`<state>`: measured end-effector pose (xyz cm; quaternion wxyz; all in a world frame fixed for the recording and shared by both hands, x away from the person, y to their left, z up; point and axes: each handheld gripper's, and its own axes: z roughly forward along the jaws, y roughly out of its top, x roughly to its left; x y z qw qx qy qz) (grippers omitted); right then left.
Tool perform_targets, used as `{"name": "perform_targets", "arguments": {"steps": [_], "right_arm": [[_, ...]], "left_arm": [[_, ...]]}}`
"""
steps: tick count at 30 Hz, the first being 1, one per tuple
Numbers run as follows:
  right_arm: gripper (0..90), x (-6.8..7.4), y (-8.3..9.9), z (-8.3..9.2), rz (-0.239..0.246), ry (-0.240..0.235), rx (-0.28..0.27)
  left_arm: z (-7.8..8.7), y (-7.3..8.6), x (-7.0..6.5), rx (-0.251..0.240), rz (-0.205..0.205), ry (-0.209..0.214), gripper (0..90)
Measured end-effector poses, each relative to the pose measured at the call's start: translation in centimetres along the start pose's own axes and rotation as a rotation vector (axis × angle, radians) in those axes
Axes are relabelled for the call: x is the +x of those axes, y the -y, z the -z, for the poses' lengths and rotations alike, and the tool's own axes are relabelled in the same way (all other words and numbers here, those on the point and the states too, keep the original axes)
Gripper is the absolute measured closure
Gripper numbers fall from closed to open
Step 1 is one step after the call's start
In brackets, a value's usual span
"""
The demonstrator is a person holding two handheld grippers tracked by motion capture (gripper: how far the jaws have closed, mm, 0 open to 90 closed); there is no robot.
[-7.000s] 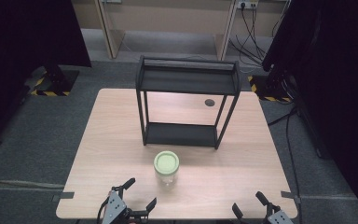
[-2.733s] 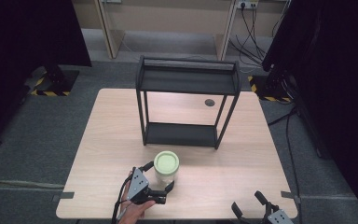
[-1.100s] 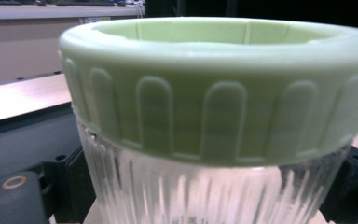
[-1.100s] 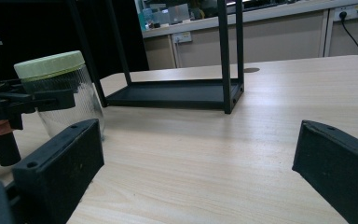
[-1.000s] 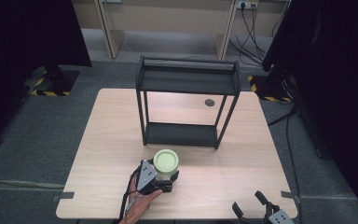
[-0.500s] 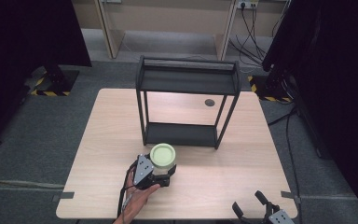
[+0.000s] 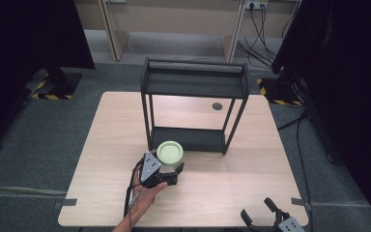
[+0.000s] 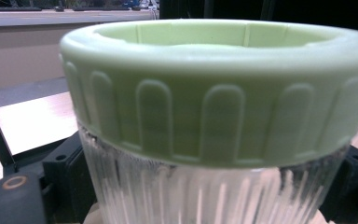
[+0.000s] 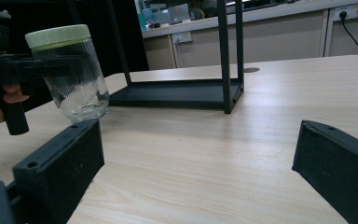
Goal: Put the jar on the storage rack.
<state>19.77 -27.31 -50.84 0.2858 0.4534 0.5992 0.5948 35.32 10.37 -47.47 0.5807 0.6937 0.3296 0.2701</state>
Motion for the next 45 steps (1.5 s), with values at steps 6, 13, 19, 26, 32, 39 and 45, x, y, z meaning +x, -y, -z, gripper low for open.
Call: {"name": "perform_targets", "arguments": {"steps": [6,13,19,26,32,39,45], "right_arm": [[2.0,0.0,0.0,0.0,0.003,-0.001,0.0],[2.0,0.0,0.0,0.0,0.003,-0.002,0.001],[2.0,0.0,0.0,0.0,0.004,-0.004,0.002],[2.0,0.0,0.0,0.0,0.004,-0.005,0.002],[2.0,0.0,0.0,0.0,0.003,-0.006,0.0],[2.0,-0.1,0.0,0.0,0.002,-0.006,-0.001],[2.0,-0.2,0.0,0.0,0.0,-0.007,-0.002]], "left_arm": [[-0.6,-0.5,0.6,-0.002,0.006,-0.015,11.5],[-1.5,-1.2,1.2,-0.001,0.009,-0.031,11.4],[-2.3,-1.4,1.8,0.004,0.022,-0.045,11.4],[-3.2,-1.5,2.2,0.011,0.029,-0.059,11.4],[-4.1,-1.7,2.4,0.016,0.025,-0.071,11.4],[-5.1,-1.9,2.5,0.026,0.017,-0.083,11.4],[-5.8,-2.1,2.9,0.029,0.014,-0.096,11.4]]}}
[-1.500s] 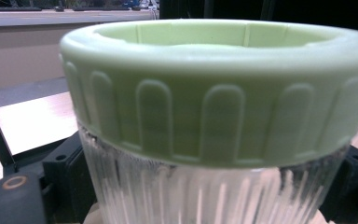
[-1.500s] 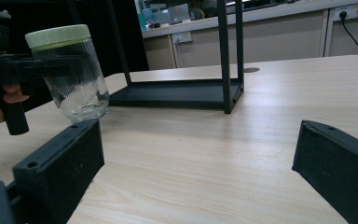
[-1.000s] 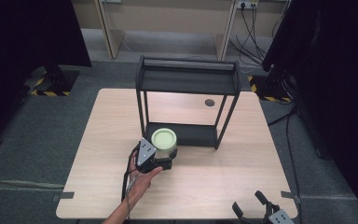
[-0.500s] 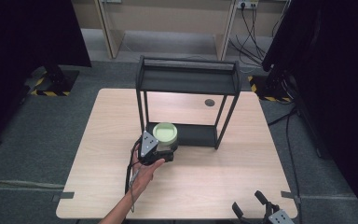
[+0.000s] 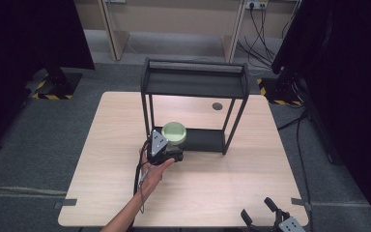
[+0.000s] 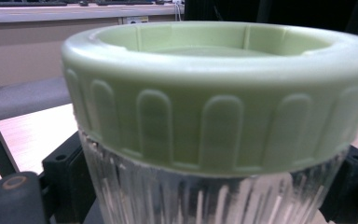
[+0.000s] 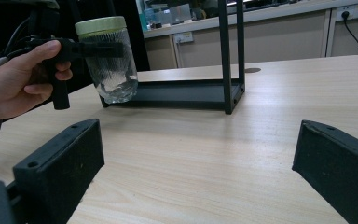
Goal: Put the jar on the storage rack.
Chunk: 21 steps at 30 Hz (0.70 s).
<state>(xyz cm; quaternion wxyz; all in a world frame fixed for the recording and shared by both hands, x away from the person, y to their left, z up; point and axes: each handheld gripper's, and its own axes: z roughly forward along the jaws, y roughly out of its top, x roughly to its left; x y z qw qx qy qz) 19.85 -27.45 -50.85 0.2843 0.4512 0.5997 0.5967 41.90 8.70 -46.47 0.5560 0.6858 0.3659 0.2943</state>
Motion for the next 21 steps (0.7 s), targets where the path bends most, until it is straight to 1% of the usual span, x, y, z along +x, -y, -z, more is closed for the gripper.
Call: {"name": "perform_targets", "arguments": {"steps": [3,13,18,19,21], "right_arm": [[2.0,0.0,0.0,0.0,-0.002,0.0,0.0],[2.0,-0.1,0.0,0.0,-0.004,-0.001,-0.001],[2.0,-0.1,0.0,0.0,-0.002,-0.002,0.001],[2.0,-0.1,0.0,0.0,-0.004,-0.002,0.002],[2.0,-0.1,0.0,0.0,-0.004,-0.002,0.001]], "left_arm": [[-0.3,-0.1,0.1,0.002,-0.003,-0.004,11.4],[-1.6,-0.1,0.6,0.007,0.009,-0.036,11.4],[-2.2,-0.2,0.8,0.007,0.011,-0.041,11.4],[-2.3,-0.2,0.9,0.017,0.001,-0.042,11.4],[-2.6,-0.3,1.0,0.015,0.005,-0.048,11.4]]}}
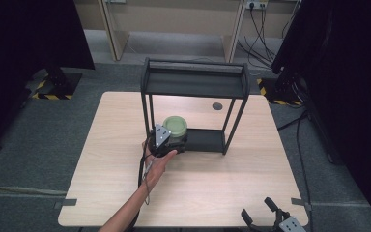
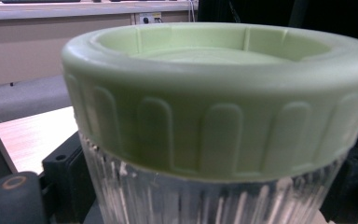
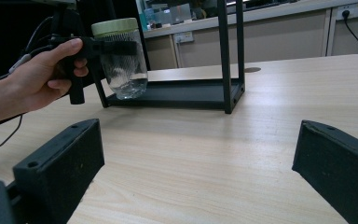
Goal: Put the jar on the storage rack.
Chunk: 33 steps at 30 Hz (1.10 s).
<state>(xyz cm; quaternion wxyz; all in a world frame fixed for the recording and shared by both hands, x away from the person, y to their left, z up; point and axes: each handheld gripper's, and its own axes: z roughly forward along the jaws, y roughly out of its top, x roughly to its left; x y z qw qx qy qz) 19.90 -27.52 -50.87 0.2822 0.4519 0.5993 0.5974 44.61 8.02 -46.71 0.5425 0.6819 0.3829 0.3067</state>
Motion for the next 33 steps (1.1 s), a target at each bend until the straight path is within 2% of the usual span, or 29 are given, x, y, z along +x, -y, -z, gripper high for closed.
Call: {"name": "perform_targets", "arguments": {"steps": [14,33], "right_arm": [[2.0,0.0,0.0,0.0,0.0,-0.003,-0.001],[2.0,-0.1,-0.1,0.1,0.004,-0.005,-0.003]], "left_arm": [[-1.5,-0.1,0.2,-0.002,0.018,-0.024,11.4],[-3.4,0.0,0.4,-0.002,0.014,-0.047,11.4]]}}
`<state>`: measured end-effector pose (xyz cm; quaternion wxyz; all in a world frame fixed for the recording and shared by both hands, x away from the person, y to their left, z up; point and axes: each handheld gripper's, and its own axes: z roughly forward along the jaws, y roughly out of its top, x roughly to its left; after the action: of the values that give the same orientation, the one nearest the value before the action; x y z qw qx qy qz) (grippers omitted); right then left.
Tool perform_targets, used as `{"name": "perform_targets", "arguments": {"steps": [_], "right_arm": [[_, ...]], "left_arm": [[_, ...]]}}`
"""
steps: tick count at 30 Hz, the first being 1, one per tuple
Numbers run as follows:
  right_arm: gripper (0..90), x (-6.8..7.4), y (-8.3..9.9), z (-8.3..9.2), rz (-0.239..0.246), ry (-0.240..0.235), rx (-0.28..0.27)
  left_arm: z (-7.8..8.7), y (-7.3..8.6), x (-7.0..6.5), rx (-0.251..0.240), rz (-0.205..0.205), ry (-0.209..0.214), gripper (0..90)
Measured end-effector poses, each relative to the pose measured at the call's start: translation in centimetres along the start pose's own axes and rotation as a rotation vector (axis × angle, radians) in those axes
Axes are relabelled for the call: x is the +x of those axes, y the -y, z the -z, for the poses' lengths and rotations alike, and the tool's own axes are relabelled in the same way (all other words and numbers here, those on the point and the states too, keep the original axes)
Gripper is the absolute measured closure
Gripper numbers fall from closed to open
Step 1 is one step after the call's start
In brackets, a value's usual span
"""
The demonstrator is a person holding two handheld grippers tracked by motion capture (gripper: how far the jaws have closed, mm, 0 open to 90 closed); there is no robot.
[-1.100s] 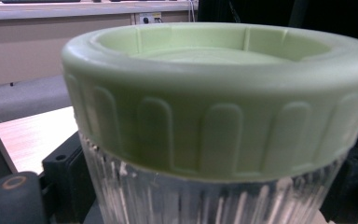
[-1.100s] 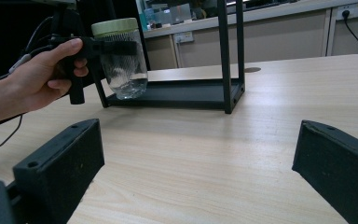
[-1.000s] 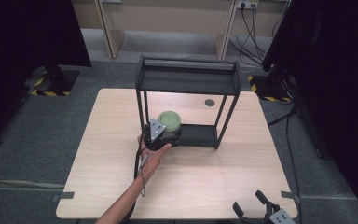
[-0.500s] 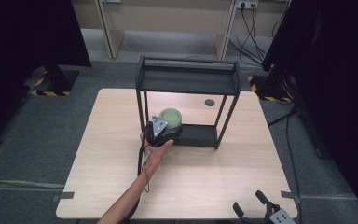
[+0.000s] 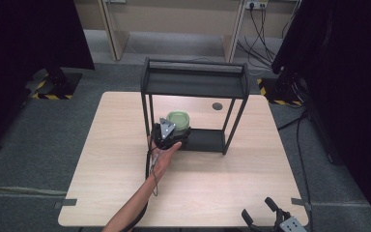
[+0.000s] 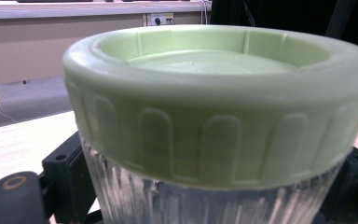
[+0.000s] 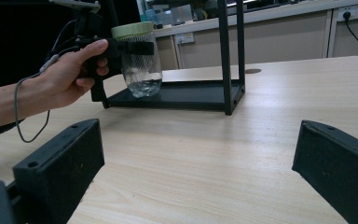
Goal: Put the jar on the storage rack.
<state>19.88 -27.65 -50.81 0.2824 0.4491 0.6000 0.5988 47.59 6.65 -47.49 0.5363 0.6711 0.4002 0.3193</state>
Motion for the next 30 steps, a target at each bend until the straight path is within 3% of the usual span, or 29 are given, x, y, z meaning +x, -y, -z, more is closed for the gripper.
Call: {"name": "perform_targets", "arguments": {"steps": [9,25,30], "right_arm": [[2.0,-0.02,0.0,0.0,-0.001,-0.002,0.0],[2.0,0.0,0.0,-0.03,-0.003,-0.005,0.0],[2.3,0.02,0.01,-0.04,-0.001,-0.007,0.0]], "left_arm": [[-0.62,0.28,0.2,-0.001,0.015,-0.01,11.4],[-0.79,0.3,0.3,0.001,0.001,-0.013,10.9],[-0.69,0.07,0.32,0.006,0.003,-0.019,5.3]]}}
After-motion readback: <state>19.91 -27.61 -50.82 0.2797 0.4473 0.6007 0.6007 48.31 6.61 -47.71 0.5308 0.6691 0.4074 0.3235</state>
